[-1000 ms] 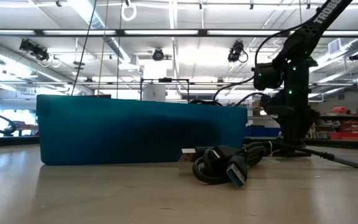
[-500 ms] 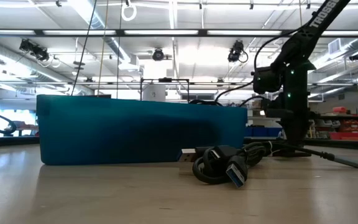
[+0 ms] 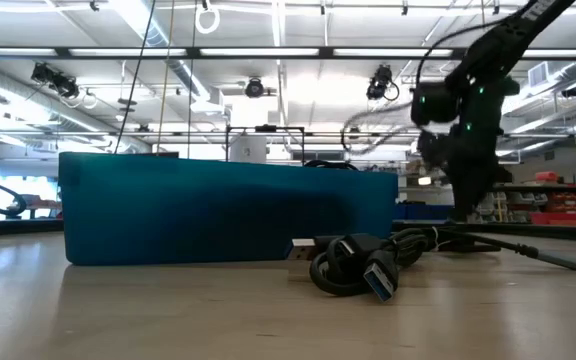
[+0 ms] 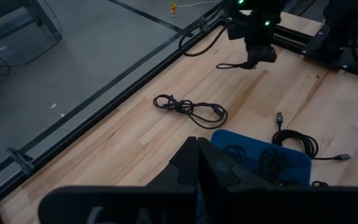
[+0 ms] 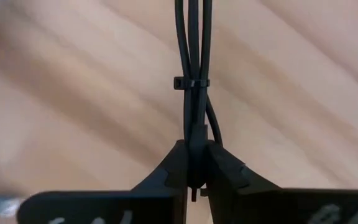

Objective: Pick and place USB-C Cables
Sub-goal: Put the black charger cable into the blue bin

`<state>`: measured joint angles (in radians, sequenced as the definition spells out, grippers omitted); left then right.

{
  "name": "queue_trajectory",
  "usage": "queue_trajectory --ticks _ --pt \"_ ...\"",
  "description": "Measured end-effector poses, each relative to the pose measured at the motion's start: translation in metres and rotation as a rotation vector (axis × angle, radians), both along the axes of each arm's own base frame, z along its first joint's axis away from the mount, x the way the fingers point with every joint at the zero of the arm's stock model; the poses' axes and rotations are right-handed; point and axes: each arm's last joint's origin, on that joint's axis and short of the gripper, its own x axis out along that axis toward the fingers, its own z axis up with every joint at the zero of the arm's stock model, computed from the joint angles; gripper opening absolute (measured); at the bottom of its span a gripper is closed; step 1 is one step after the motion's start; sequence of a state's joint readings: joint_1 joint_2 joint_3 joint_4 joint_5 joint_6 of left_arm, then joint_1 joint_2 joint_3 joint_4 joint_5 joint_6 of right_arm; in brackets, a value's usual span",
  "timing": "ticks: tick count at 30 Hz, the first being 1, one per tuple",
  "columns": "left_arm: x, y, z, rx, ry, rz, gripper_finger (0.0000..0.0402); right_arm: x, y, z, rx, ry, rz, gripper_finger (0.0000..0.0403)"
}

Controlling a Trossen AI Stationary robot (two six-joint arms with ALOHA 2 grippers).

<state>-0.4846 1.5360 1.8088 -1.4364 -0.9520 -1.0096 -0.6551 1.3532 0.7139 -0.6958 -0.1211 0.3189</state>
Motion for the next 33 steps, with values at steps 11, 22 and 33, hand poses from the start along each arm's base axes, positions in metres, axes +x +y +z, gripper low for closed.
queue_trajectory --ticks 11,22,33 --pt "0.0 0.0 0.0 0.0 0.0 0.0 0.0005 0.044 0.058 0.085 -0.051 -0.345 0.273 0.0036" --pt "0.0 0.0 0.0 0.0 0.0 0.0 0.0005 0.116 0.097 0.139 -0.082 -0.482 0.585 0.0034" --pt "0.0 0.0 0.0 0.002 0.002 -0.001 0.0005 0.189 0.128 0.102 0.069 -0.451 0.941 0.0033"
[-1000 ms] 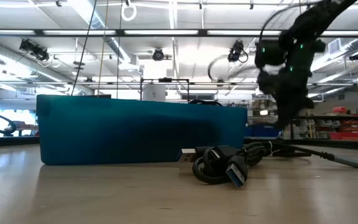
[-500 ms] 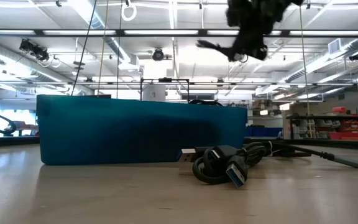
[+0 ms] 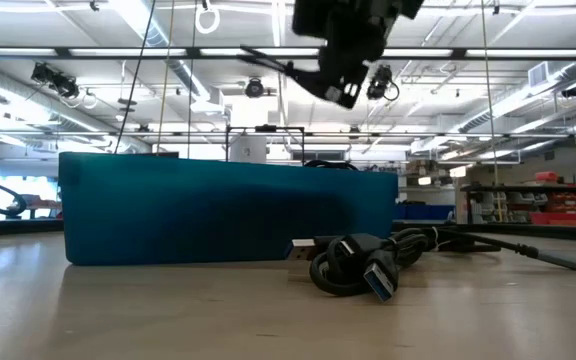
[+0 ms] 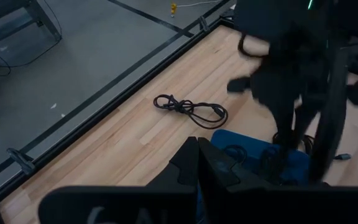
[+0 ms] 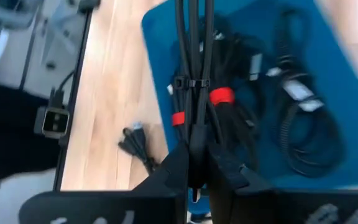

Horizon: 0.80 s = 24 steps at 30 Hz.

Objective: Pick and place USB-C Cables
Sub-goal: Put the black charger cable into the blue bin

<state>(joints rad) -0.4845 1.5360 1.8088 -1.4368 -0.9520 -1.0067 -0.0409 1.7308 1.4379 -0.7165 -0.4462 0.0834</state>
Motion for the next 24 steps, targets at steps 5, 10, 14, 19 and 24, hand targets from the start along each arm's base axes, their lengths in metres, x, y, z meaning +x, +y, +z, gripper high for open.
queue_trajectory --ticks 5,10,14,19,24 --pt "0.0 0.0 0.0 -0.003 0.003 -0.002 0.0005 0.02 0.005 -0.027 -0.009 0.097 0.092 0.0033" --pt "0.0 0.0 0.0 -0.004 0.006 -0.003 0.0005 0.03 0.015 -0.041 -0.03 0.15 0.166 0.0033" --pt "0.0 0.0 0.0 -0.004 0.006 -0.003 0.0005 0.037 0.02 -0.036 -0.076 0.114 0.209 0.0032" --pt "0.0 0.0 0.0 -0.004 0.007 -0.003 0.0005 0.046 0.012 -0.017 -0.173 0.037 0.174 0.0032" --pt "0.0 0.0 0.0 -0.004 0.007 -0.003 0.0005 0.05 -0.009 -0.001 -0.203 -0.031 0.15 0.0032"
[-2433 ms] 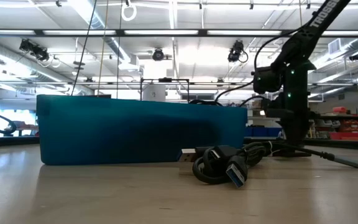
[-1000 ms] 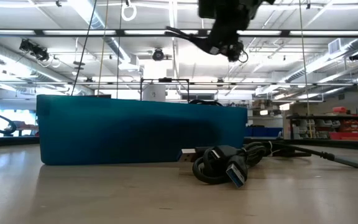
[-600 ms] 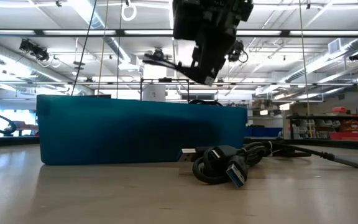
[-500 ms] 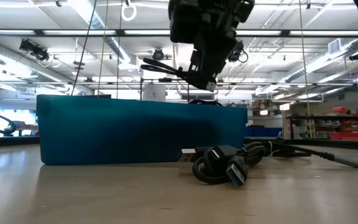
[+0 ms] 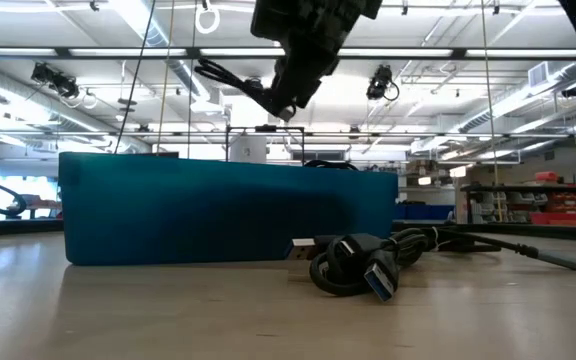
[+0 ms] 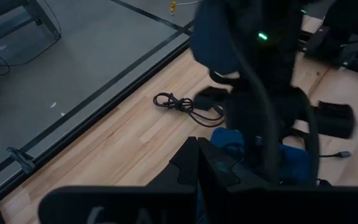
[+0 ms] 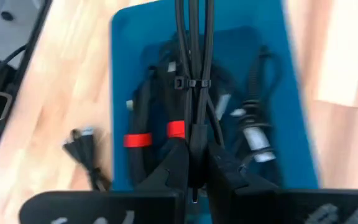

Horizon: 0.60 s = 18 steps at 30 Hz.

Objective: Pick and place USB-C Cables
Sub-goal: Put the black charger cable into the blue bin

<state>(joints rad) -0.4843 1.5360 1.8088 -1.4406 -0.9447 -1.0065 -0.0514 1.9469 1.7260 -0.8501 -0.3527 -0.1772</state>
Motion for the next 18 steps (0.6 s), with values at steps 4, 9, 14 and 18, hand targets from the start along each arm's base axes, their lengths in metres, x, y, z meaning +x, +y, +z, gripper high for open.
queue_trajectory --ticks 4,9,14,18 --pt "0.0 0.0 0.0 0.0 0.0 0.0 0.0005 -0.002 -0.017 0.001 0.003 0.007 -0.037 0.0032" --pt "0.0 0.0 0.0 0.0 0.0 0.0 0.0005 -0.005 -0.034 -0.002 0.003 0.028 -0.071 0.0032" --pt "0.0 0.0 0.0 0.0 0.0 0.0 0.0005 -0.01 -0.046 -0.009 0.01 0.066 -0.102 0.0032" --pt "0.0 0.0 0.0 0.0 0.0 0.0 0.0005 -0.014 -0.049 -0.02 0.024 0.104 -0.114 0.0032"
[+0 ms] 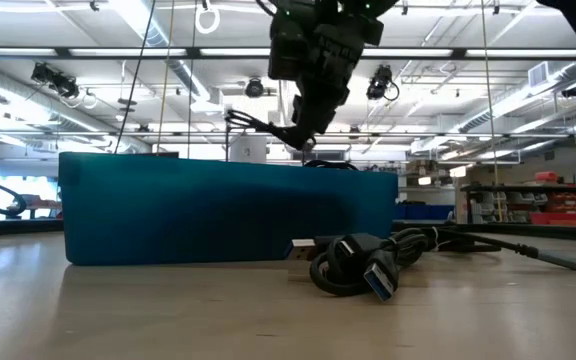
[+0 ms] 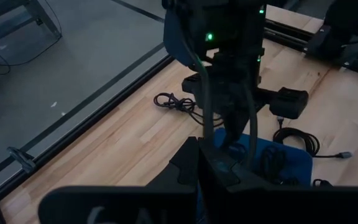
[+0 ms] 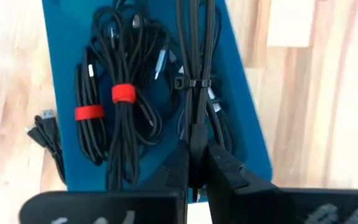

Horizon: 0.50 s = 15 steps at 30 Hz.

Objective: Pick and place USB-C Cables
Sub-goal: Put the black charger cable into the blue bin

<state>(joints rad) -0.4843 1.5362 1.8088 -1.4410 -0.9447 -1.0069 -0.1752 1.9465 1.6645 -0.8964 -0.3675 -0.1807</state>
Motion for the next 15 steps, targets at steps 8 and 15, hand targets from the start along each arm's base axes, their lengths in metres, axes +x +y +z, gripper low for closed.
queue_trajectory --ticks 8,15 --pt "0.0 0.0 0.0 -0.001 -0.001 0.0 0.0005 -0.006 0.01 -0.019 0.039 0.06 0.03 0.0031" --pt "0.0 0.0 0.0 -0.001 -0.001 0.0 0.0005 -0.006 0.023 -0.022 0.065 0.065 0.07 0.0031"
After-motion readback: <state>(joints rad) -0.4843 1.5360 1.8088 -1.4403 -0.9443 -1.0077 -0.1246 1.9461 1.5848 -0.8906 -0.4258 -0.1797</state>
